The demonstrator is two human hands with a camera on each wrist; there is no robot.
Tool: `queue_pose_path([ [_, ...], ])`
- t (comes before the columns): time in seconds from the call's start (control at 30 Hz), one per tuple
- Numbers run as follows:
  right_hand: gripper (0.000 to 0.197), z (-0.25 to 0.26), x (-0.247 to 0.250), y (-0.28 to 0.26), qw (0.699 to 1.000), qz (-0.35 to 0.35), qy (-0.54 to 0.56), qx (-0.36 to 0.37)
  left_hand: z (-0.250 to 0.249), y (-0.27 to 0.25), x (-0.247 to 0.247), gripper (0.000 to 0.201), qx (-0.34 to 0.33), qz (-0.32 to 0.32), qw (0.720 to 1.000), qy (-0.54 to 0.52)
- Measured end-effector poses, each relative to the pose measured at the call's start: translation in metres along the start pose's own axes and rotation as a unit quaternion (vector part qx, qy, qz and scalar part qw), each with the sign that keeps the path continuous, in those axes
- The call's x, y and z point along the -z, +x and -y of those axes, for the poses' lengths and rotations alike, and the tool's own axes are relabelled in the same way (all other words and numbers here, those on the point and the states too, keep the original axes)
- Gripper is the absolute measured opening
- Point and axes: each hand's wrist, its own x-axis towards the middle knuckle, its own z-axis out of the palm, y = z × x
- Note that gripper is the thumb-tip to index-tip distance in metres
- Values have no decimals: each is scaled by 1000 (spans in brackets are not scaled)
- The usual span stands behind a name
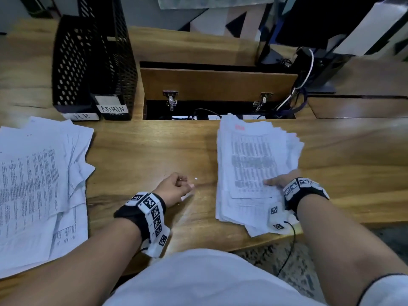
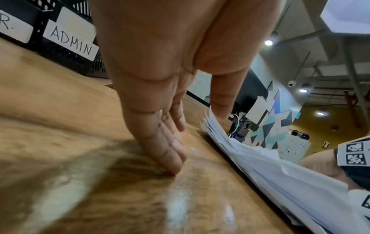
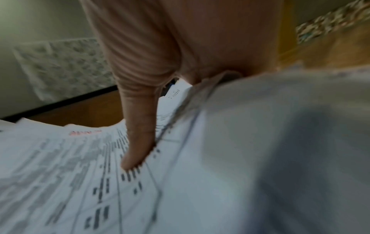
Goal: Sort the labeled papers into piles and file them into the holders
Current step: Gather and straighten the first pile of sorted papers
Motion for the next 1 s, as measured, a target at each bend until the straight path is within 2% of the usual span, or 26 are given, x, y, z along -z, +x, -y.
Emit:
queue_pose_path([
  [0.07, 123, 14, -19, -19, 996, 68, -15, 52, -4, 4, -2, 41, -6, -10, 1000, -4],
  [0.1, 120, 17, -31, -27, 992, 96, -20, 79, -5, 5, -2, 45, -10, -9, 1000, -6],
  [0.2, 67, 24, -79, -53, 976, 144, -23, 162, -7, 9, -1, 52, -9, -45, 999, -23],
  [0.23, 58, 24, -93, -61, 968, 145, -49, 197, -7, 8, 1, 48, -2, -75, 997, -34],
  [0.3, 58, 27, -110, -70, 956, 167, -26, 241, -1, 8, 7, 36, 24, -123, 991, -54],
  [0.4, 55, 34, -111, -70, 942, 230, 122, 213, 11, 7, 21, 31, 54, -151, 984, -79],
  [0.47, 42, 37, -110, -70, 938, 244, 155, 189, 23, 5, 34, 31, 75, -148, 981, -100],
  [0.57, 17, 39, -117, -67, 951, 185, 188, 159, 40, 0, 57, 31, 79, -159, 977, -122],
  [0.63, 15, 40, -124, -68, 966, 142, 142, 163, 51, -4, 74, 47, 73, -169, 975, -125],
  [0.67, 15, 40, -124, -70, 972, 122, 101, 172, 53, -5, 80, 48, 70, -171, 976, -113],
  [0.77, 16, 41, -129, -76, 979, 53, 47, 191, 59, -10, 93, 39, 69, -193, 976, -68],
  [0.8, 17, 42, -130, -79, 979, 10, 47, 199, 62, -11, 96, 39, 70, -198, 977, -50],
  [0.87, 18, 45, -133, -86, 958, -85, 8, 274, 63, -14, 97, 41, 65, -192, 979, -11],
  [0.93, 16, 50, -137, -98, 934, -79, -7, 347, 67, -13, 98, 43, 62, -184, 981, 6],
  [1.0, 26, 56, -146, -110, 940, 10, 10, 342, 70, -12, 98, 45, 58, -177, 982, 16],
])
